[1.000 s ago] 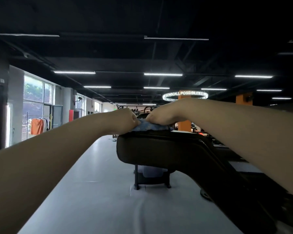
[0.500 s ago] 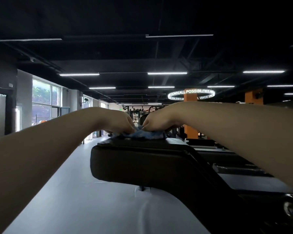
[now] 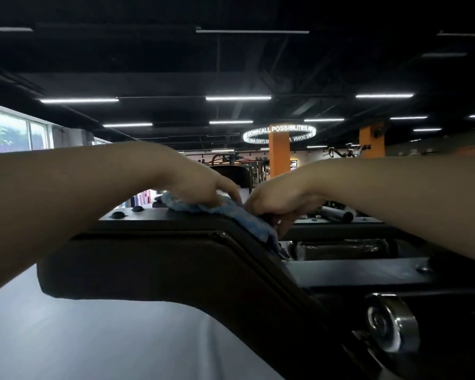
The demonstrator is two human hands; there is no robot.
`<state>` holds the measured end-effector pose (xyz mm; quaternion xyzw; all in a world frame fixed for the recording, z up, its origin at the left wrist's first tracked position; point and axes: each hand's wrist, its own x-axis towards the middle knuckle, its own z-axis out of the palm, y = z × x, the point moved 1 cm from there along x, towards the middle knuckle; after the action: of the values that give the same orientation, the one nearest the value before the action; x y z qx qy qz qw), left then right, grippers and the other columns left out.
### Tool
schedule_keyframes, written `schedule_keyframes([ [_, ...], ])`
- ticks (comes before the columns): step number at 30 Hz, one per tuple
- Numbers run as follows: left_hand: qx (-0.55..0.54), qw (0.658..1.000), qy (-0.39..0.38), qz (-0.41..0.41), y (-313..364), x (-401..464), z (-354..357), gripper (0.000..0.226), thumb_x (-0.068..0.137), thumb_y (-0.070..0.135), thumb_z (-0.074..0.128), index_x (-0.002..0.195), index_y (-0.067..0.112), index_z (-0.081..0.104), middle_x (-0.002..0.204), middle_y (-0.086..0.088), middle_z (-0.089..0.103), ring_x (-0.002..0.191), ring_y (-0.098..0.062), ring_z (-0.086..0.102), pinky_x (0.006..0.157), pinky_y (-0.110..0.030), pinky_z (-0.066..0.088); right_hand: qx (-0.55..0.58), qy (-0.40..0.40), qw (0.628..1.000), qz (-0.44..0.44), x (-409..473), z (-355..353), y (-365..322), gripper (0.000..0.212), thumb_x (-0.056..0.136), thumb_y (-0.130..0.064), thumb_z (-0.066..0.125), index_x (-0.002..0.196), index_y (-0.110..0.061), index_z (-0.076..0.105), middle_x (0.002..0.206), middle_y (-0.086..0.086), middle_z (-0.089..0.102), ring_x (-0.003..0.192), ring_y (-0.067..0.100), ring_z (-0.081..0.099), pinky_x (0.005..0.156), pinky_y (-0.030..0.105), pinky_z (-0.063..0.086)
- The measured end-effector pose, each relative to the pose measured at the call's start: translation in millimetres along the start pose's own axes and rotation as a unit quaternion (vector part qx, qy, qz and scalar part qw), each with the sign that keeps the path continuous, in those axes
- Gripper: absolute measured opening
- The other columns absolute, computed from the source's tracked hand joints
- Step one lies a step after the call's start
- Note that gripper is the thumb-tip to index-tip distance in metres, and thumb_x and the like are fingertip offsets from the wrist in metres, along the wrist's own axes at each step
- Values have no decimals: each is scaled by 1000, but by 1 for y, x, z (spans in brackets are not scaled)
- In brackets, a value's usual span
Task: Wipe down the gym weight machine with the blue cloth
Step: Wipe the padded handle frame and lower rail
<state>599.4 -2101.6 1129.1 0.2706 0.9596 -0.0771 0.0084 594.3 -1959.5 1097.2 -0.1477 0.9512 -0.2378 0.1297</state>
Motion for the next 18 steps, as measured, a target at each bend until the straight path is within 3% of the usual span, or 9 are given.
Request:
schedule_keyframes([
  [1,20,1000,-11,15,10,4,0,29,99,22,40,120,41,46,125,3,52,106,-13,48,102,-36,37,-15,-11,1000,14,-4,4,10,32,102,-15,30,125,-3,50,87,7,60,72,16,59,67,27,53],
  [3,85,995,-35,34,34,11,2,31,99,28,41,128,32,52,129,6,53,116,-13,48,104,-30,34,-44,-10,998,33,-10,10,28,28,102,-16,31,118,-7,53,89,10,58,76,20,57,71,30,51],
  [7,175,977,-108,51,74,30,14,36,98,29,42,132,24,51,129,3,54,114,-16,51,100,-28,38,-168,-14,983,66,-14,17,48,21,96,-7,39,85,-13,56,82,6,54,78,19,53,75,34,45],
  [8,185,972,-130,59,83,34,19,35,98,29,41,131,20,52,128,0,55,110,-17,51,97,-28,38,-209,-24,975,71,-16,18,49,21,95,-6,40,86,-13,58,79,3,52,74,16,52,73,30,46],
  [11,191,965,-162,75,111,42,28,35,99,28,37,128,13,51,116,-3,53,98,-16,45,84,-25,34,-292,-27,951,99,-31,12,59,25,99,-10,41,119,-11,57,87,0,53,64,4,53,56,10,41],
  [14,162,967,-164,105,134,50,30,35,101,30,33,128,12,46,100,0,49,89,-14,47,72,-21,37,-317,-52,939,122,-54,0,79,35,99,-15,44,133,-12,51,126,4,54,102,13,51,81,20,38],
  [16,154,967,-170,107,143,56,31,45,101,35,29,142,17,33,126,-4,49,110,-19,49,91,-26,40,-324,-70,933,140,-63,-8,98,37,100,-23,42,136,-15,49,130,1,54,110,15,51,93,26,37],
  [18,137,969,-186,92,153,63,33,52,100,42,28,149,28,17,148,-8,32,131,-28,38,107,-38,33,-348,-85,921,154,-73,-16,114,38,100,-29,41,135,-17,49,115,-1,60,100,13,54,91,28,39],
])
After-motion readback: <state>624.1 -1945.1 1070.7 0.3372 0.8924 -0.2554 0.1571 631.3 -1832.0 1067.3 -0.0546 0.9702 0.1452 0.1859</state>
